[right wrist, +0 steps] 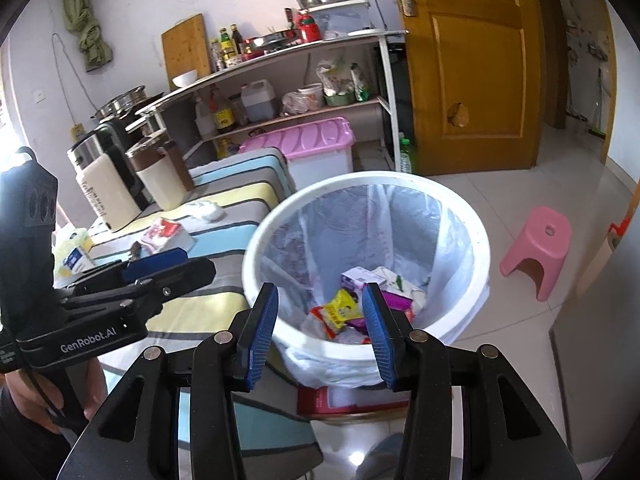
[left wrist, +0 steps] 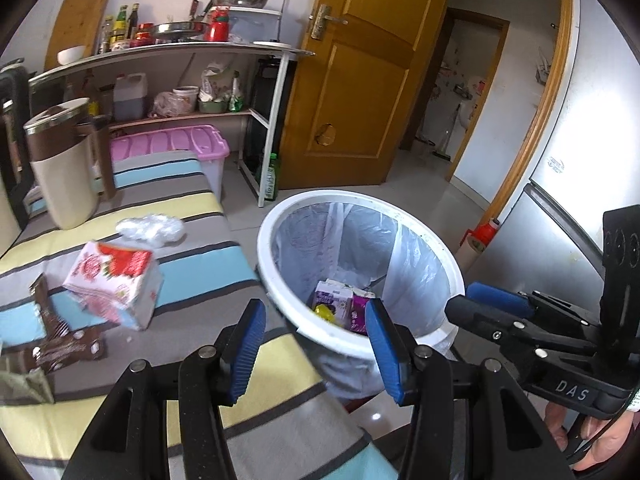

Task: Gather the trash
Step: 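Move both open grippers back over the table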

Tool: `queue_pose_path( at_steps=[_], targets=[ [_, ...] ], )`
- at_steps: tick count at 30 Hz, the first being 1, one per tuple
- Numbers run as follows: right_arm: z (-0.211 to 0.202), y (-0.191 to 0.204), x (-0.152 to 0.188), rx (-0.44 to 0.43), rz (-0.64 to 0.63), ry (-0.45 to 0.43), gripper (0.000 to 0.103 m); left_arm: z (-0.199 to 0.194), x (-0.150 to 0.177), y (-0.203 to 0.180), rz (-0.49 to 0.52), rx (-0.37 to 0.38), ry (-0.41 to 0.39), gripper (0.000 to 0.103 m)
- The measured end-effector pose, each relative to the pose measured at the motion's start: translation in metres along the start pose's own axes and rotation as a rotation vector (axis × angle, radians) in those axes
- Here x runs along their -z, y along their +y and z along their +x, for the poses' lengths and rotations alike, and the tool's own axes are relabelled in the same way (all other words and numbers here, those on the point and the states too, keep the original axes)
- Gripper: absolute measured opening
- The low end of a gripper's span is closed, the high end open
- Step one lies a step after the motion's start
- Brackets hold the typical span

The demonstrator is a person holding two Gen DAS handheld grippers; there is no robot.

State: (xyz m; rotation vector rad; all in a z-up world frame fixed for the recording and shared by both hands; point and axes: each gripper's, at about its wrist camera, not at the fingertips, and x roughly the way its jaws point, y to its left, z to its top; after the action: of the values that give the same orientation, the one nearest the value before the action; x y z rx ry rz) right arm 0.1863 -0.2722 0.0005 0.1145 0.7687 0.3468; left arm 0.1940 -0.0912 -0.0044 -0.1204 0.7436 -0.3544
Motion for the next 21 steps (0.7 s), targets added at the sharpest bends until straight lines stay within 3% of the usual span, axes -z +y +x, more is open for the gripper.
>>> queue_pose_path(
  at_steps=[21],
  targets=[
    [-0.006,0.059,0.018,-0.114,-0.090,0.009,0.045,-0.071,0.040,0.039,-0.058,-0.099,-0.070,0.052]
  ],
)
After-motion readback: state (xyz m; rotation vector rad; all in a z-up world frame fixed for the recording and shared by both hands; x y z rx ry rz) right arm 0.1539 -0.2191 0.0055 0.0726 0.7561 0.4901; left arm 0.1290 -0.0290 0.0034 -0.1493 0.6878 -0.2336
